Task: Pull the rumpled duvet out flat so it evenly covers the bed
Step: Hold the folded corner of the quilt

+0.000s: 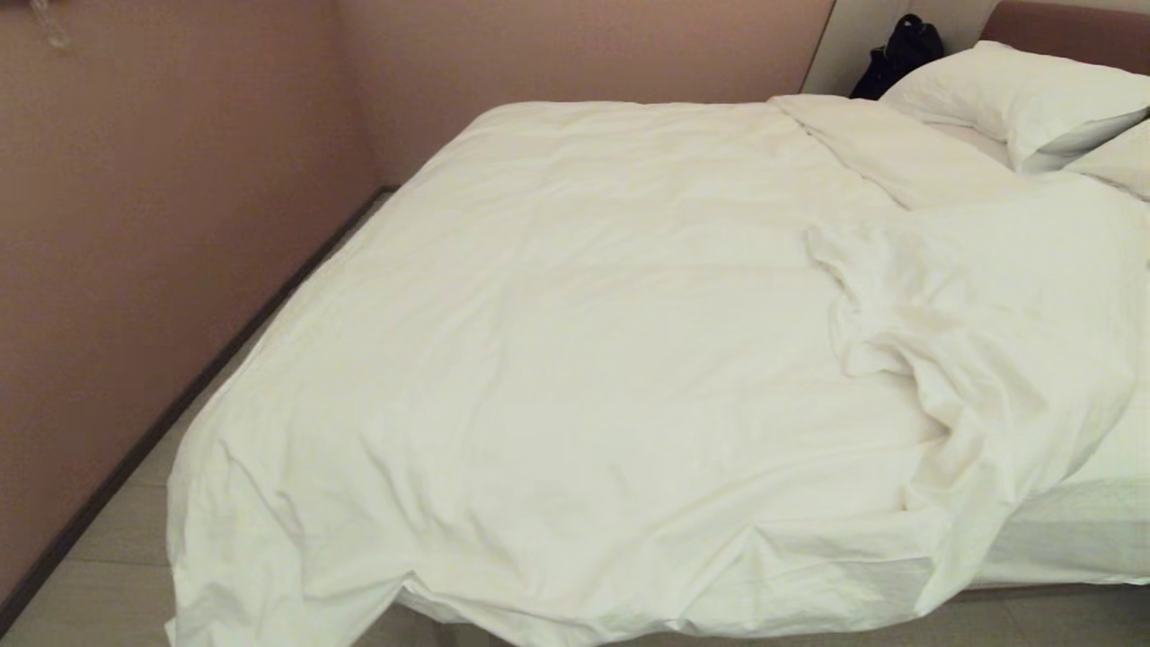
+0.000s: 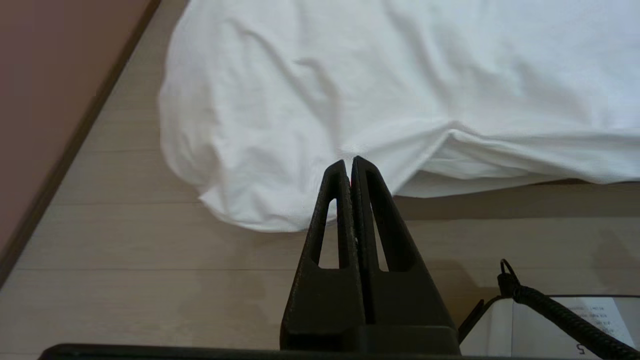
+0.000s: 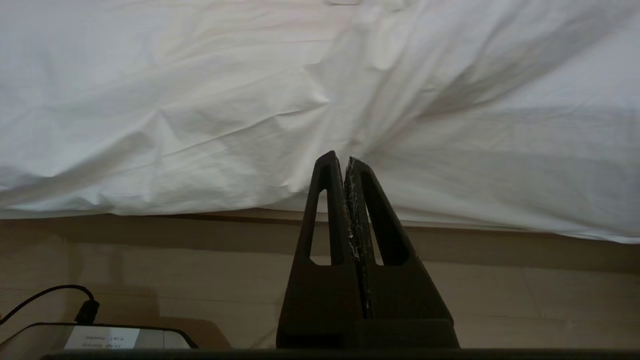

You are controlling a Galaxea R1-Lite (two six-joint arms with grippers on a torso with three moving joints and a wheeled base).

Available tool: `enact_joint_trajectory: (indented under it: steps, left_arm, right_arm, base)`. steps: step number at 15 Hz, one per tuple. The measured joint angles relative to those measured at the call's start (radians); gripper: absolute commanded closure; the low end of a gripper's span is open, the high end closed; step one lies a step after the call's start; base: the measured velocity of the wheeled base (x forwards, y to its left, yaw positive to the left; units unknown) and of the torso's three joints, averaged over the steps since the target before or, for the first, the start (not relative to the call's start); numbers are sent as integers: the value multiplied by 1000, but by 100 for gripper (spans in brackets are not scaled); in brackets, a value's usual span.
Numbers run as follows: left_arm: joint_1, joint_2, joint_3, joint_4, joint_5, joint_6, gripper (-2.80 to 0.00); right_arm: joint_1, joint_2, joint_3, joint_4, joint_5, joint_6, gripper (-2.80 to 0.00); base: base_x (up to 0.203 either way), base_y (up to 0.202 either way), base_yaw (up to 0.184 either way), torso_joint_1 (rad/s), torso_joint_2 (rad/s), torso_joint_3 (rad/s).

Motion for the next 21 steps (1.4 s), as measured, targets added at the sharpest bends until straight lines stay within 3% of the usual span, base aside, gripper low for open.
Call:
enact_joint_trajectory:
  steps: [21]
  left_arm:
    - [0,0,1,0,1,-8,0]
  right_arm:
    - [0,0,0,0,0,0,0]
  base:
    - [0,-195,0,3,3,0]
